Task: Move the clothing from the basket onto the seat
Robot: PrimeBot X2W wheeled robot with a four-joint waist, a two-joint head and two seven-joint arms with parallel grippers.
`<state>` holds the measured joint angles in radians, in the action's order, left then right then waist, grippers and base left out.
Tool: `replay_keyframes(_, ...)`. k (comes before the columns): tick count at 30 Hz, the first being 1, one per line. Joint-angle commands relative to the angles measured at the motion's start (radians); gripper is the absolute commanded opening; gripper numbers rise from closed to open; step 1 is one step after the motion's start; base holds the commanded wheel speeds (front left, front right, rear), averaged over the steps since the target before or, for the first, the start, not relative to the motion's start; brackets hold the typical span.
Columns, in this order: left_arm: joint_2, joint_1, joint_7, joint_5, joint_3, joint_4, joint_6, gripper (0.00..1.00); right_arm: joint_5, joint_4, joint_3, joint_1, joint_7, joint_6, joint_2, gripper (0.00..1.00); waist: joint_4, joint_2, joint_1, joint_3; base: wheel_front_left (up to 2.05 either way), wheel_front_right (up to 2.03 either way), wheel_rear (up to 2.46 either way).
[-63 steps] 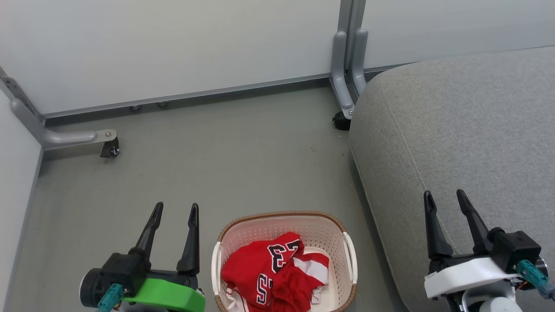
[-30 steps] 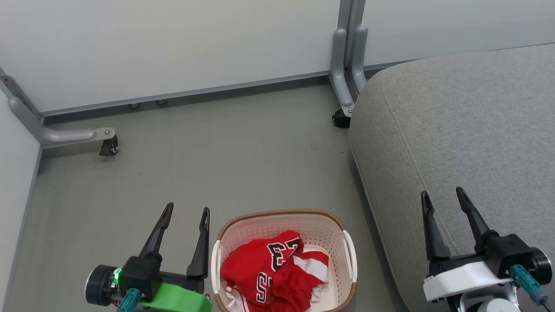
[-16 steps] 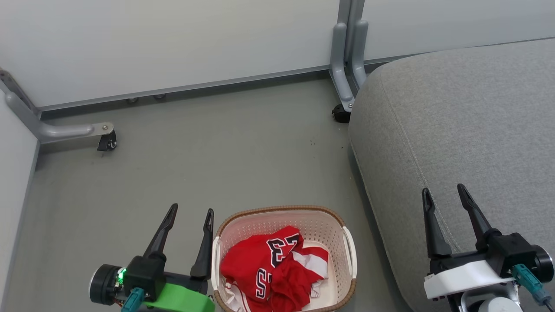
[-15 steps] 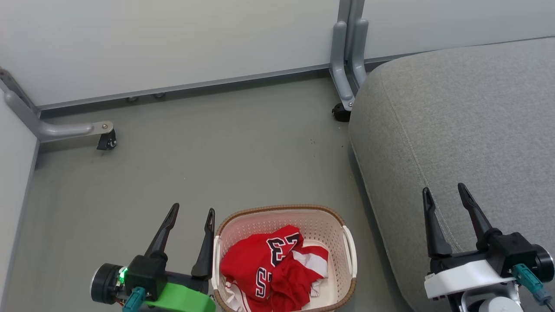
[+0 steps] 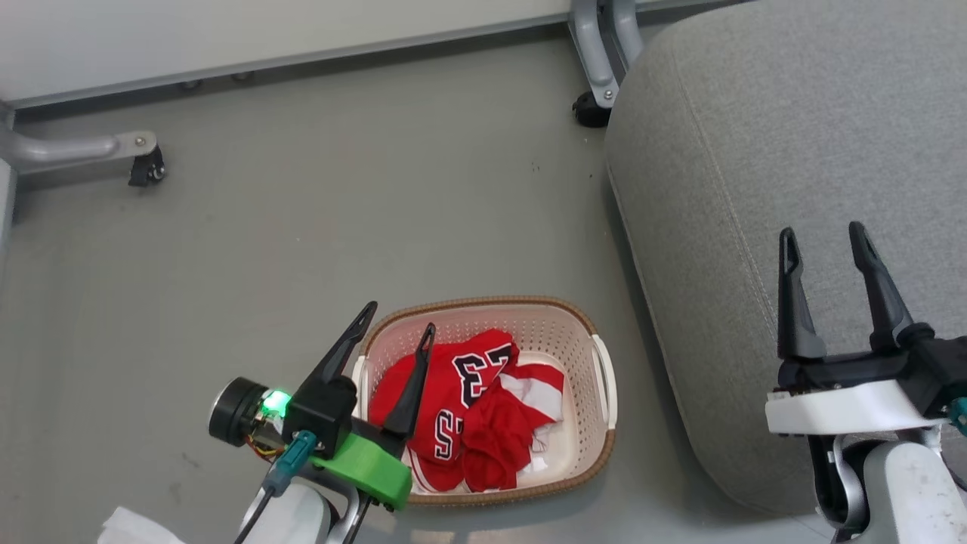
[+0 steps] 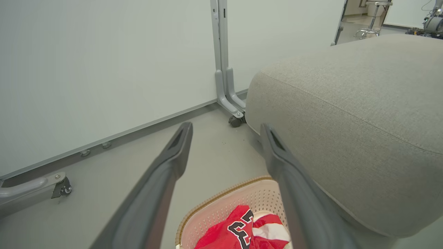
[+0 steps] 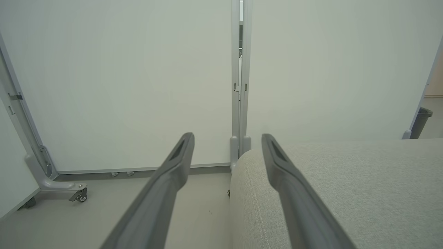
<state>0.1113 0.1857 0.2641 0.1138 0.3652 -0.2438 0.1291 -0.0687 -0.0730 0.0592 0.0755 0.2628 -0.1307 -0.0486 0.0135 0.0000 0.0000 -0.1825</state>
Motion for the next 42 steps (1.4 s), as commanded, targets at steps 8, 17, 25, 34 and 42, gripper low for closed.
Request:
replay_keyframes(8, 0.053, 0.228, 0.001, 0.041, 0.2, -0.186, 0.003, 1.0, -0.006, -0.046, 0.037, 0.111, 0.003, 0.0, -0.003, 1.0, 0.067, 0.0, 0.0, -0.252, 0.0, 0.0, 0.0)
replay_keyframes(17, 0.062, 0.452, 0.001, 0.112, 0.345, -0.419, 0.003, 1.0, -0.045, -0.081, 0.084, 0.21, 0.003, 0.0, -0.002, 1.0, 0.11, 0.0, 0.0, -0.439, 0.0, 0.0, 0.0)
replay_keyframes(25, 0.043, 0.646, 0.001, 0.179, 0.49, -0.657, 0.003, 1.0, -0.061, -0.115, 0.076, 0.276, 0.003, 0.0, -0.002, 1.0, 0.136, 0.0, 0.0, -0.591, 0.0, 0.0, 0.0)
replay_keyframes(34, 0.015, 0.785, 0.001, 0.165, 0.52, -0.844, -0.002, 1.0, -0.072, -0.167, 0.08, 0.304, 0.003, 0.0, -0.002, 1.0, 0.161, 0.0, 0.0, -0.698, 0.0, 0.0, 0.0)
replay_keyframes(42, 0.005, 0.834, 0.001, 0.126, 0.55, -0.915, -0.031, 1.0, -0.088, -0.162, 0.076, 0.307, 0.003, 0.0, -0.002, 1.0, 0.171, 0.0, 0.0, -0.738, 0.0, 0.0, 0.0)
